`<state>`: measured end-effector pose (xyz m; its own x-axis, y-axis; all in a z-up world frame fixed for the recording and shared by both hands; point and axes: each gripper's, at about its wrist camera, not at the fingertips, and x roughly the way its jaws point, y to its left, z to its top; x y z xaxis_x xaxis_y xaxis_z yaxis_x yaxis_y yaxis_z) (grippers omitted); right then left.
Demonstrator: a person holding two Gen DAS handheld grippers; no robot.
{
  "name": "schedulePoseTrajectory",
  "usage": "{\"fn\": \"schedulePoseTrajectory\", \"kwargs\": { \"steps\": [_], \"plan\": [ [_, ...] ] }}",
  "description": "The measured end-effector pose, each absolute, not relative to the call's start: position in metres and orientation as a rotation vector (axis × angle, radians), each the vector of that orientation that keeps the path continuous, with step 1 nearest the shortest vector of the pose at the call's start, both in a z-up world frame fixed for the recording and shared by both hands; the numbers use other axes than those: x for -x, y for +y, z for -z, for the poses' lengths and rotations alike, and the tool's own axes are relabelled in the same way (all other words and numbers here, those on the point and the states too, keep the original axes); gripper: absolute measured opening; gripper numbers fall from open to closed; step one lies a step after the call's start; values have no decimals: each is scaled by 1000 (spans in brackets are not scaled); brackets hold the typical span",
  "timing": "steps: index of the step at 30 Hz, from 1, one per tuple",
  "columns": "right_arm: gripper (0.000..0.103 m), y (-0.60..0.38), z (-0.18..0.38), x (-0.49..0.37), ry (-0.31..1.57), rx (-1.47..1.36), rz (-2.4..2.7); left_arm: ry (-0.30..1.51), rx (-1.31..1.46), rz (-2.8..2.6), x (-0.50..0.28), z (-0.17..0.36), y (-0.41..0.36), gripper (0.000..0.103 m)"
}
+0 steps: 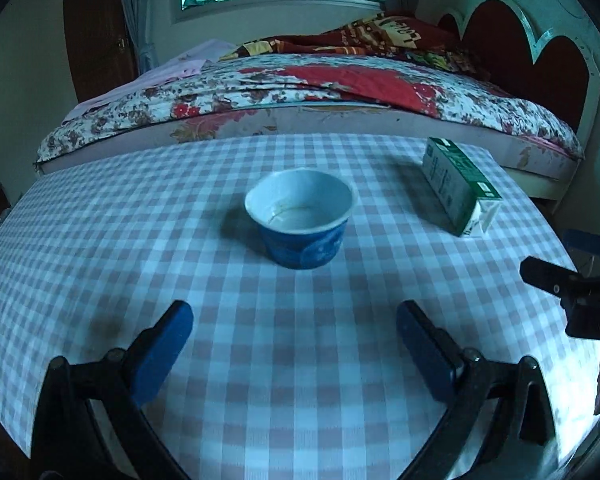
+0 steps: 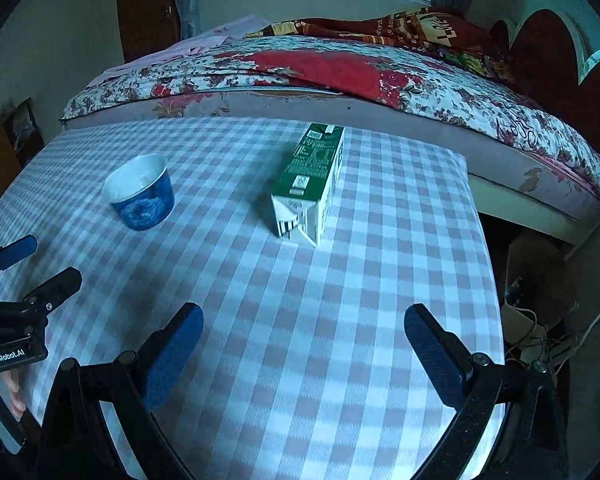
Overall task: Collect trash
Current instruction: 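Move both open tools back over the bed toward the bowl and carton, then grasp the blue-and-white paper bowl with the left tool while the right tool grasps the green milk carton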
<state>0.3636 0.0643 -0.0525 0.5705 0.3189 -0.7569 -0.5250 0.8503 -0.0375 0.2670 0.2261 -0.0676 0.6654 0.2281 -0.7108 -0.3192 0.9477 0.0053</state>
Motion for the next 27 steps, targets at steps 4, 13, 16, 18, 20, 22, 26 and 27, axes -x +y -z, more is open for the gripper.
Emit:
{"fn": "schedulePoseTrajectory", "kwargs": {
  "steps": [4, 13, 16, 18, 20, 22, 26, 27],
  "plan": [
    [101, 82, 58, -398, 826, 249, -504, 791, 169, -316, -298, 78, 238, 101],
    [89, 100, 73, -441, 846, 233, -493, 790, 175, -323, -336, 84, 248, 98],
    [86, 100, 73, -450, 851, 211, -491, 792, 186, -323, -344, 85, 253, 97],
    [81, 102, 72, -455, 857, 200, -495, 802, 193, -320, -349, 87, 255, 95],
    [80, 104, 73, -457, 861, 201, -497, 810, 191, -307, -353, 89, 256, 91],
    [72, 106, 76, -459, 871, 201, -502, 810, 191, -299, -354, 89, 257, 81],
    [71, 106, 81, -462, 905, 192, -523, 808, 190, -277, -353, 86, 255, 79],
    [67, 106, 82, -462, 905, 199, -523, 806, 182, -277, -351, 84, 253, 79]
  ]
}}
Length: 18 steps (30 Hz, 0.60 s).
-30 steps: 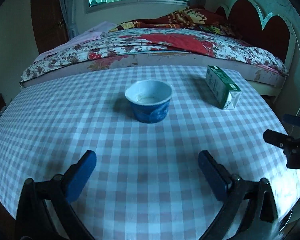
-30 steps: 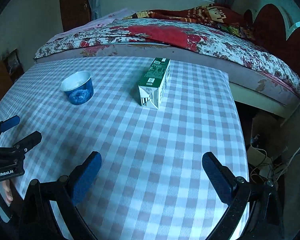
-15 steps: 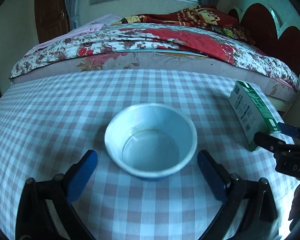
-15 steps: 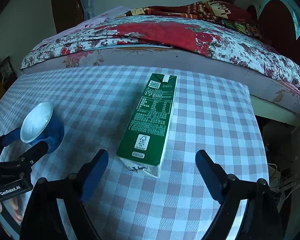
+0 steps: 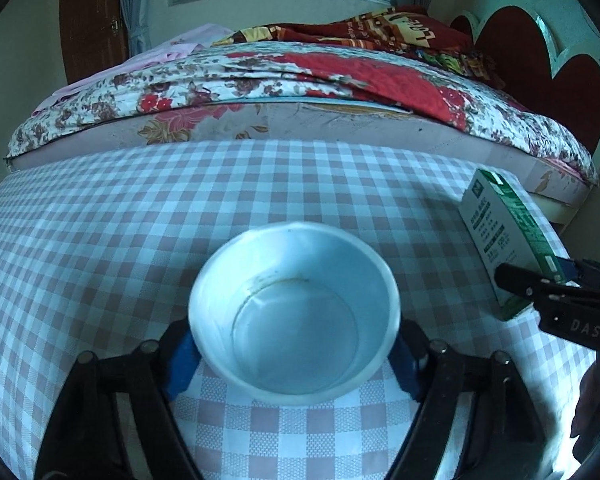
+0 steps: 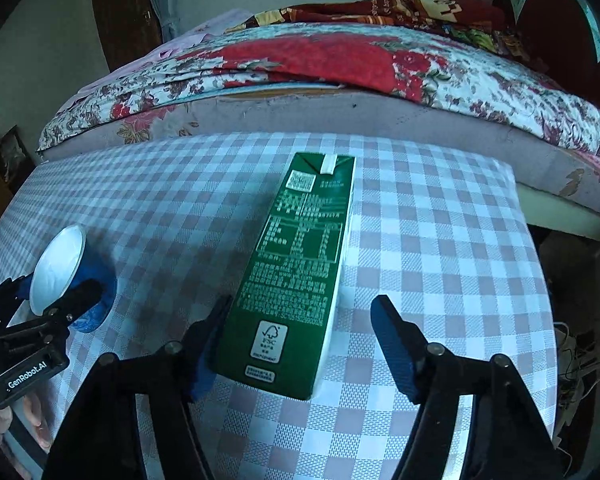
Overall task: Collect trash
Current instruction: 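Grasp the blue-and-white paper bowl with the left tool while the right tool grasps the green milk carton, then carry the paper bowl and green carton in both tools over the bin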
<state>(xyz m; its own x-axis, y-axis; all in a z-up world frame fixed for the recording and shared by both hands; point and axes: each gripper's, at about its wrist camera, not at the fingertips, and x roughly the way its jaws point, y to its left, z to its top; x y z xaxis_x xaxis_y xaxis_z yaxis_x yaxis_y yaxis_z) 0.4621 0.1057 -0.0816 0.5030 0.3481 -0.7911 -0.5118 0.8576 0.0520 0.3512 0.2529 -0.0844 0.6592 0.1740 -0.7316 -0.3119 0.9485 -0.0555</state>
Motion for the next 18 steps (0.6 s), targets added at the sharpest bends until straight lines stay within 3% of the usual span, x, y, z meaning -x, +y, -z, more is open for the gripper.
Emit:
{"fn": "schedulePoseTrajectory", "kwargs": {
  "steps": [1, 2, 18],
  "plan": [
    [61, 105, 83, -461, 906, 208, -516, 805, 175, -275, -350, 83, 251, 79],
    [45, 103, 84, -461, 912, 208, -509, 804, 168, -276, -348, 82, 249, 79],
    [41, 80, 56, -422, 823, 175, -520, 781, 119, -255, -324, 62, 225, 79]
  ]
}}
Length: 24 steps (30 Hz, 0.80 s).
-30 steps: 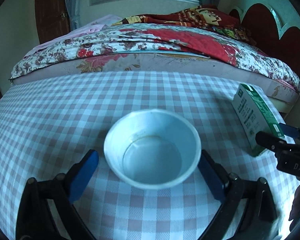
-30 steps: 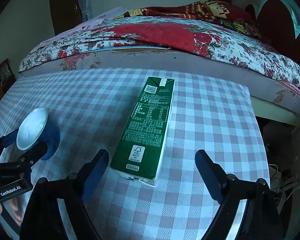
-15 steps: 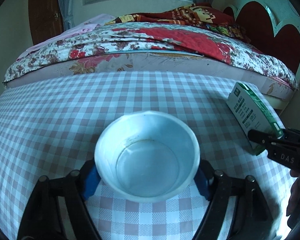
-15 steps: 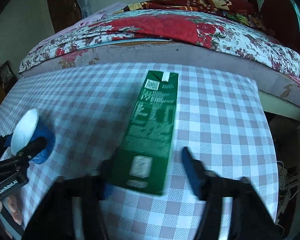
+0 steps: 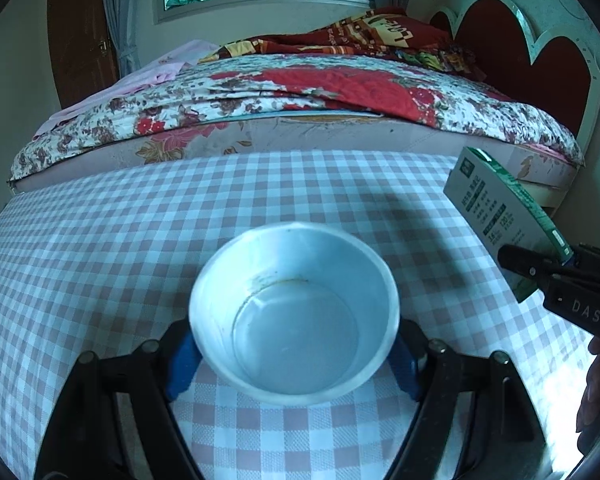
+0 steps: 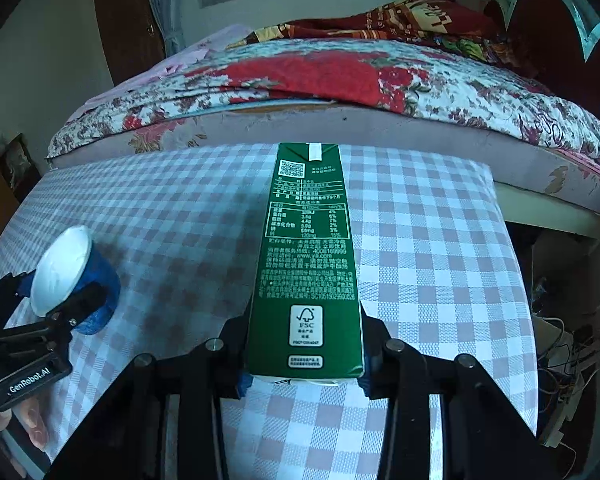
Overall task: Collect trash
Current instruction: 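Carry the paper bowl and green carton in both tools over the bin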
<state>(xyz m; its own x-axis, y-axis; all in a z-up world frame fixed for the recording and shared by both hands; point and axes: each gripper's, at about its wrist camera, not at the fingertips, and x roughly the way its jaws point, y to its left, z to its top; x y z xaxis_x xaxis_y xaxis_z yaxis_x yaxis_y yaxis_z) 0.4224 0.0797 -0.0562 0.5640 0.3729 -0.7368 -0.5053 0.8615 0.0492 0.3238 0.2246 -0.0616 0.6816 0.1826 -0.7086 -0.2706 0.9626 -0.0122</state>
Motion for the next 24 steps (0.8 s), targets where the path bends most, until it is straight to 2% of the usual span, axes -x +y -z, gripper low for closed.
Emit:
{"fn": "schedulePoseTrajectory", "kwargs": {
  "steps": [24],
  "plan": [
    [41, 26, -13, -289, 681, 226, -535, 704, 80, -172, -221, 12, 176, 79]
  ]
}}
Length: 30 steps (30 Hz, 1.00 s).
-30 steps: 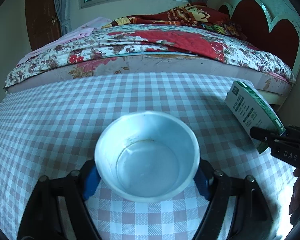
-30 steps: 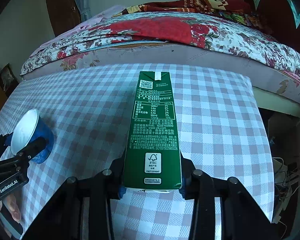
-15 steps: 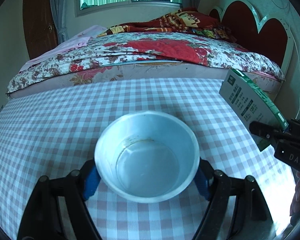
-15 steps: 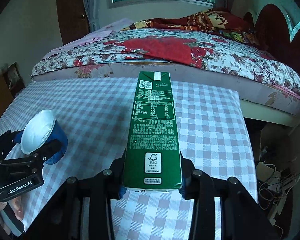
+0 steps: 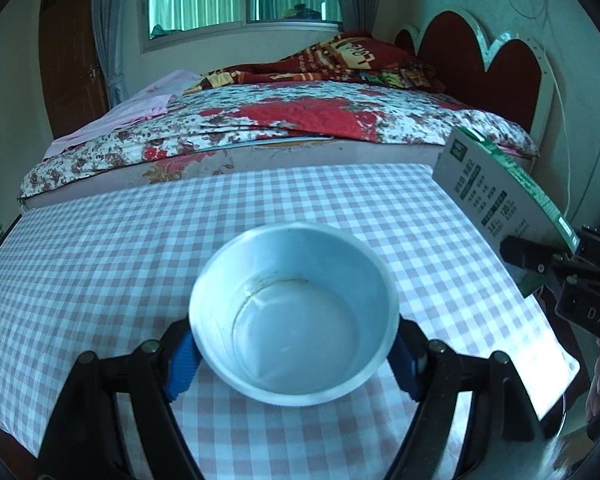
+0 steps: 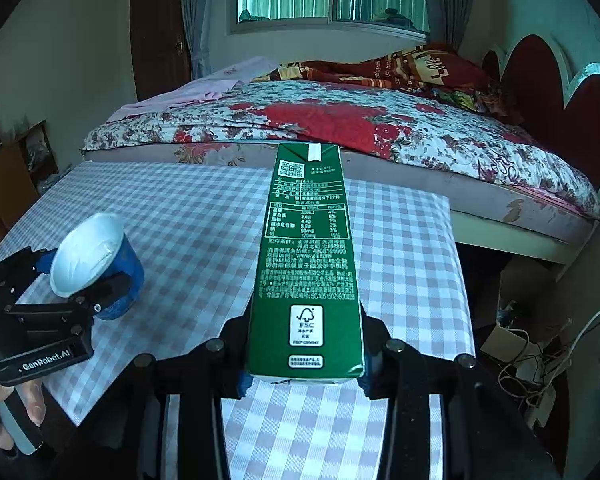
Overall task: Collect trash
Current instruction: 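Carry the paper bowl and green carton in both tools over the bin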
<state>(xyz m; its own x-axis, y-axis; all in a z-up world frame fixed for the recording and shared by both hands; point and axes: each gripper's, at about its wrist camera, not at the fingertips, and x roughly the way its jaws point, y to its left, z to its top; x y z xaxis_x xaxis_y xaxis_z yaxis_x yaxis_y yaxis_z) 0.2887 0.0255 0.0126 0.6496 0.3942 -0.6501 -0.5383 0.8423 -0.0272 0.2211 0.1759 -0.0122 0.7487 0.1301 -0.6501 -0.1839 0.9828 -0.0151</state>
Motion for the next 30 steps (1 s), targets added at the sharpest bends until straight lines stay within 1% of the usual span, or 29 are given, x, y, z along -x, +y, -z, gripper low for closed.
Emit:
{"fn": "schedulePoseTrajectory", "kwargs": {
  "steps": [12, 30],
  "plan": [
    [41, -25, -33, -220, 638, 166, -515, 652, 80, -106, -171, -9, 134, 79],
    [41, -139, -39, -155, 616, 105, -366, 615, 22, 89, -142, -20, 34, 79]
  ]
}}
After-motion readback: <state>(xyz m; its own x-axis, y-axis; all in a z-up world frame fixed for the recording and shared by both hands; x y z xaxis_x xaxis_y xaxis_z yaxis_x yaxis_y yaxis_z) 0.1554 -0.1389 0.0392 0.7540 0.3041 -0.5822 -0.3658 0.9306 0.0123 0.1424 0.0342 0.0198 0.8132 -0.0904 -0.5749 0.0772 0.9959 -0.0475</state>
